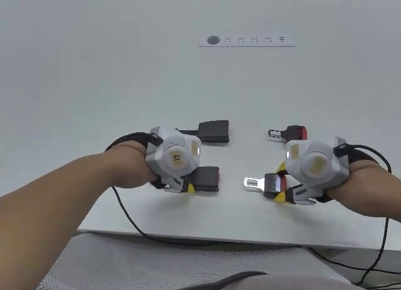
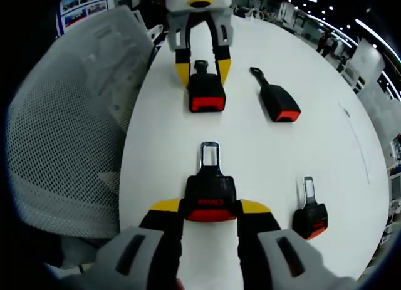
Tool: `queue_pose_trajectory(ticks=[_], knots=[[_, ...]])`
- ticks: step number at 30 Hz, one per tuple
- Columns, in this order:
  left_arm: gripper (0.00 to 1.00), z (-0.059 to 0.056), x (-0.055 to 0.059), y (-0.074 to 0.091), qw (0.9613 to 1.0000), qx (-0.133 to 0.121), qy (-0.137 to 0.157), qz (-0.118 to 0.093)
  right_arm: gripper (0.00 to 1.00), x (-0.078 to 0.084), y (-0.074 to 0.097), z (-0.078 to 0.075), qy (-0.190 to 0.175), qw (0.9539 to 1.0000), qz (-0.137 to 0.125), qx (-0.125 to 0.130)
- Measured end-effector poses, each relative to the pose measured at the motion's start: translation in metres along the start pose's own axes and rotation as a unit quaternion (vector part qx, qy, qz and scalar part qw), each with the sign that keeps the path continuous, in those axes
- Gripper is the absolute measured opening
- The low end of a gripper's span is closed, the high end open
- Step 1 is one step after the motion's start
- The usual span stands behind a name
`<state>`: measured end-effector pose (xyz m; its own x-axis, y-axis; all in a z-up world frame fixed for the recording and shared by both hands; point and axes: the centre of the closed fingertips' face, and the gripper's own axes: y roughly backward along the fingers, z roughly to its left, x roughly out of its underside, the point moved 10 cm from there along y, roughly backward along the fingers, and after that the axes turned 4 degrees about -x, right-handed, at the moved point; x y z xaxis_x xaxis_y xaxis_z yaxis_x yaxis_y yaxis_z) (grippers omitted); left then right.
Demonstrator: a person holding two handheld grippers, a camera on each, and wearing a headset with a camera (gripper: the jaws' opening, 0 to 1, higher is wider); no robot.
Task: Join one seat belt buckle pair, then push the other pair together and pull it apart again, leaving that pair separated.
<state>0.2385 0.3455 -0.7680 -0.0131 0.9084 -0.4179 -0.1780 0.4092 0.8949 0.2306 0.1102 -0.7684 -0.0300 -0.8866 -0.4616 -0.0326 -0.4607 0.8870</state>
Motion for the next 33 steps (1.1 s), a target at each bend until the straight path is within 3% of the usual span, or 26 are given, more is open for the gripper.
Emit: queue_pose_trajectory(ticks=[13,26,33], knots=[[0.32,0.001,-0.001,-0.002,1.0,0.004,-0.002,0.005,0.33,-0.032,-0.017,-0.005,0.023,0.9997,0.0,0.002],[0.32,0.001,-0.002,-0.002,0.9999,0.008,-0.006,0.011,0.33,-0.046,-0.024,-0.003,0.042,0.9991,0.002,-0.002],[0.32,0.002,-0.001,-0.002,0.9999,0.009,-0.004,0.01,0.33,-0.054,-0.028,-0.004,0.039,0.9992,-0.009,-0.003]])
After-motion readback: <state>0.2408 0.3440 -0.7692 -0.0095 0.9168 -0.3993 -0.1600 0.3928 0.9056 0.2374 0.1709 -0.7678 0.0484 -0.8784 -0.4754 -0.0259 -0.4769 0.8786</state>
